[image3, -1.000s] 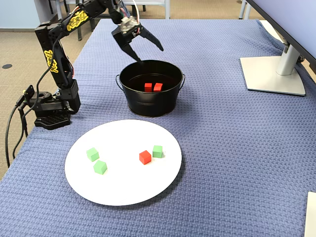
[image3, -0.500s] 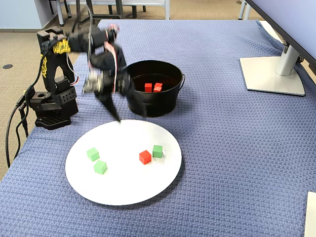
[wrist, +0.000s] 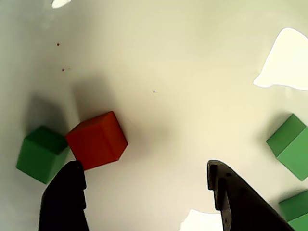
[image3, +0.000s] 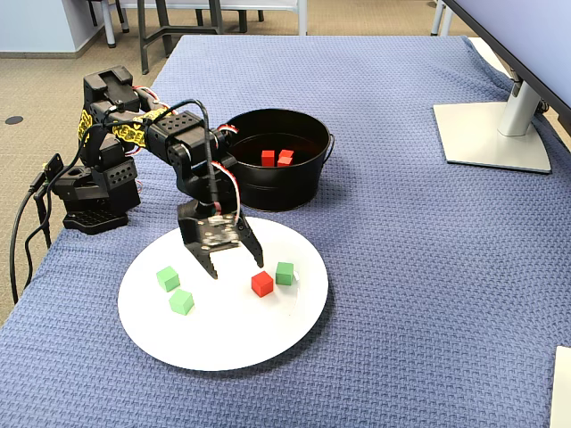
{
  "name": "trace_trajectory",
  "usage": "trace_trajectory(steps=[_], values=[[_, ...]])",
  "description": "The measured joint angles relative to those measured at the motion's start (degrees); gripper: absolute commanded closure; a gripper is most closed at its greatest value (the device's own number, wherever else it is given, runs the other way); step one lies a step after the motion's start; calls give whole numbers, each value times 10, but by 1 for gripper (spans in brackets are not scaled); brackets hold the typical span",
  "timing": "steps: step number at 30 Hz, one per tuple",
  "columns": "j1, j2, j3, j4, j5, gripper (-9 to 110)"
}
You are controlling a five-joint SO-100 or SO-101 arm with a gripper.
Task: Pick up the red cubes from the white plate and place them in the black recipient
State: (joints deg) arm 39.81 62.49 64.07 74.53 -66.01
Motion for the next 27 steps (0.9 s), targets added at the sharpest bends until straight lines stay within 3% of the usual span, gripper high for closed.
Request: trace_trajectory(steps=[10, 27], values=[[-11, -16, -1, 33, -195, 75], [-36, -83, -30, 23, -190, 78]])
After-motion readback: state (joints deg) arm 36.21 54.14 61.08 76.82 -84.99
